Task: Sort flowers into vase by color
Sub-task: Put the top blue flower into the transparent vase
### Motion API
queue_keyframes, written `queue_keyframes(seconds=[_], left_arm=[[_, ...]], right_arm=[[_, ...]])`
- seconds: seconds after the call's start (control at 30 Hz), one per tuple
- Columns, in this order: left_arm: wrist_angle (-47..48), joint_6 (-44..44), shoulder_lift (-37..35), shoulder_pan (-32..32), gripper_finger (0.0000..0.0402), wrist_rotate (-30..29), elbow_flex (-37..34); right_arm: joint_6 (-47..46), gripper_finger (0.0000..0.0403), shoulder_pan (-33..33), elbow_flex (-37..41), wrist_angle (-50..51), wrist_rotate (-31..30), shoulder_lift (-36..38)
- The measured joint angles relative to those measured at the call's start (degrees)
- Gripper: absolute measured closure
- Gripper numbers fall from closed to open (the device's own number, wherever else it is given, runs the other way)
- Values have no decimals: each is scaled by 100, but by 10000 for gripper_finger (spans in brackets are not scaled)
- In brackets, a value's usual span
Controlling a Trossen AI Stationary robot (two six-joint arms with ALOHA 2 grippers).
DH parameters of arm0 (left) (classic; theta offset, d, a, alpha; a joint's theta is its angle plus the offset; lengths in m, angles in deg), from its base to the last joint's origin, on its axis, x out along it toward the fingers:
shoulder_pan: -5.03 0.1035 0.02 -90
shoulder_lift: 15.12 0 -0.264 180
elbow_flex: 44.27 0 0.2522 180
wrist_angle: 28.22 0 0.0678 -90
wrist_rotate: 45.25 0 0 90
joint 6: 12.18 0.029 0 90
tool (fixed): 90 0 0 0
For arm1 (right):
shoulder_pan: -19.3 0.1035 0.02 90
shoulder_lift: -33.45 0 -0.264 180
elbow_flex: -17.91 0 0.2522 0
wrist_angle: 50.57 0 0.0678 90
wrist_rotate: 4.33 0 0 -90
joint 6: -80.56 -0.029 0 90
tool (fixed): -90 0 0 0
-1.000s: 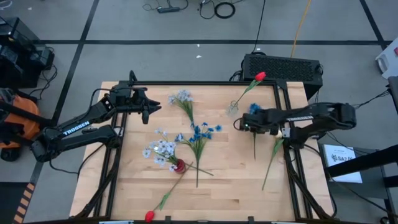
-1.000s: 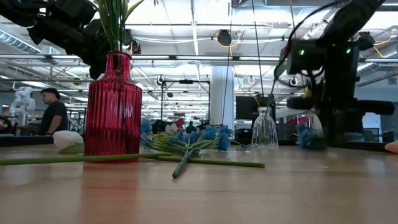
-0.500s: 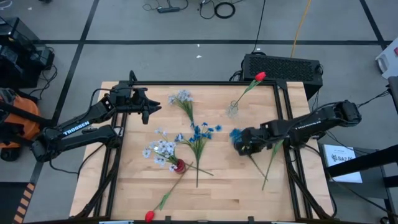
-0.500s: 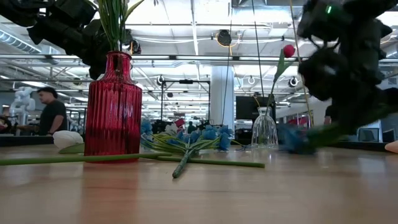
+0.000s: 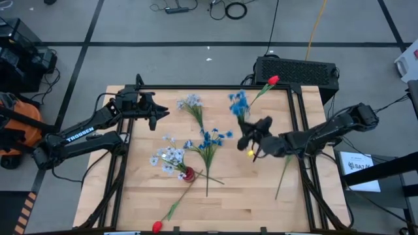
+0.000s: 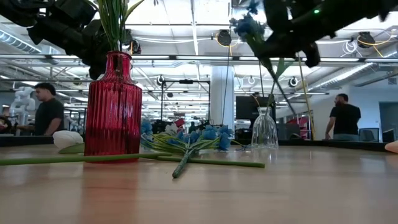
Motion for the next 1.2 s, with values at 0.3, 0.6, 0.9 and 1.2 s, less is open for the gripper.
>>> queue_keyframes(seconds=[0.3,0.6,0.9,1.2], left_arm=[[-42,-37,1,-1,281,0,0],[-15,-34,0,1,281,0,0],[-40,-36,0,-1,281,-3,0],[-42,-39,0,-1,281,-293,0]], right_arm=[[1654,401,-1571,2,-1204,2388,65],[2106,402,-2439,1135,-3686,3584,262],[3160,403,-3220,2110,-6200,3771,268],[3094,402,-4009,2116,-5994,4608,247]])
